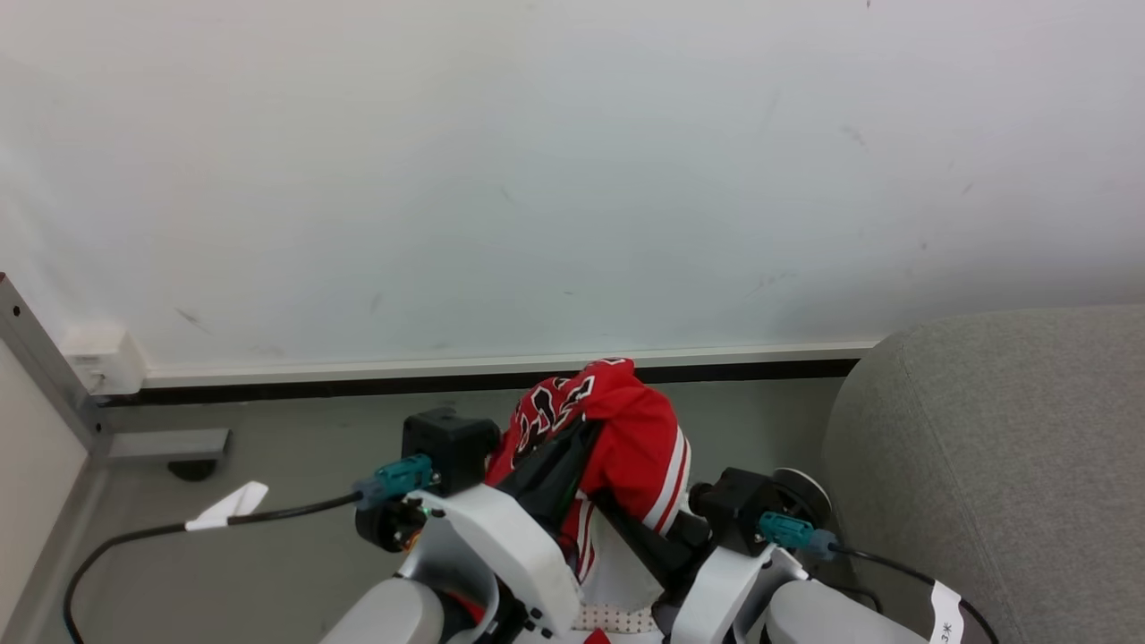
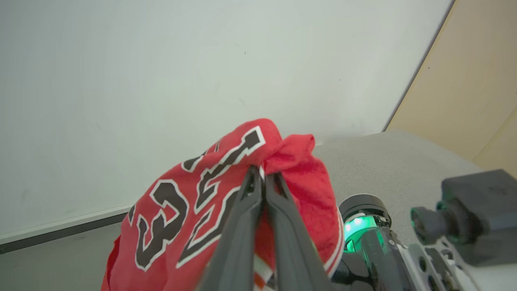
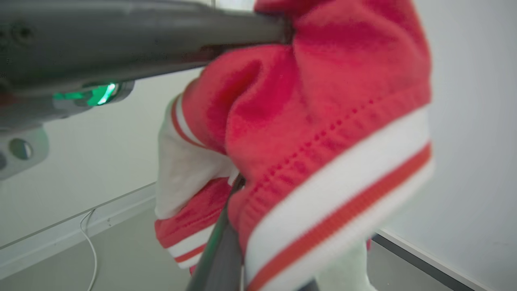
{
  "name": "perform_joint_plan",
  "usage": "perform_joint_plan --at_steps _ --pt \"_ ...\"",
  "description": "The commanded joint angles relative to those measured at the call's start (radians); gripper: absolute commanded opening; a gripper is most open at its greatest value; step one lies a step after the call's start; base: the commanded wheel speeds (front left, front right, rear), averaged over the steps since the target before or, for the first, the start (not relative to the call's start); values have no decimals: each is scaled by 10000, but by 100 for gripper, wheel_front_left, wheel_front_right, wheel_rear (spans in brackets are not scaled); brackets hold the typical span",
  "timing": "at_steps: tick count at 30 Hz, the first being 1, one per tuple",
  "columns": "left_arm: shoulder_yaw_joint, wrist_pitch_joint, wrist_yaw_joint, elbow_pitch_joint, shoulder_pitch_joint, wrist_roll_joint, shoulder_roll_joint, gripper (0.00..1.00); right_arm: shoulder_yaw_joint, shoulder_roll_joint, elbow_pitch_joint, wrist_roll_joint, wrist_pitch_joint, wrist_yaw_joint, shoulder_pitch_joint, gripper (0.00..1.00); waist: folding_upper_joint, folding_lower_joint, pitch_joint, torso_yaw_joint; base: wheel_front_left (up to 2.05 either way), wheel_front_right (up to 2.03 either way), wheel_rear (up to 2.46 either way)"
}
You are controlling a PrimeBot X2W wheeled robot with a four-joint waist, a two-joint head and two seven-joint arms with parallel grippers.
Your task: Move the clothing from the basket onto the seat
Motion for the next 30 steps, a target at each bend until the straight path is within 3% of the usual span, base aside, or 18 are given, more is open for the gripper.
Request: perform_joint_plan --at_steps 1,8,9,11,12,13,30 --pt "27 -64 52 41 -23 -13 52 0 -68 -106 -113 135 -77 -25 -15 0 0 0 -5 -15 0 0 0" --pt "102 -214 162 92 101 49 152 0 -374 -456 -533 46 -80 -25 171 0 0 0 -3 -137 0 0 0" --pt "112 -271 195 111 103 98 162 14 -427 -512 -562 22 -80 -25 192 0 0 0 3 -152 0 0 0" --pt "117 -326 234 141 108 161 175 54 -529 -587 -616 -1 -81 -25 240 0 0 0 14 -178 0 0 0" --pt "113 -358 257 161 120 157 182 90 -586 -619 -656 -17 -79 -25 253 0 0 0 17 -189 0 0 0" --pt "102 -371 265 178 139 160 189 100 -621 -644 -698 -31 -79 -25 266 0 0 0 18 -201 0 0 0" --pt "-163 -414 154 296 274 214 373 100 -2277 -1560 -1338 -462 -70 -25 399 0 0 0 47 -350 0 0 0"
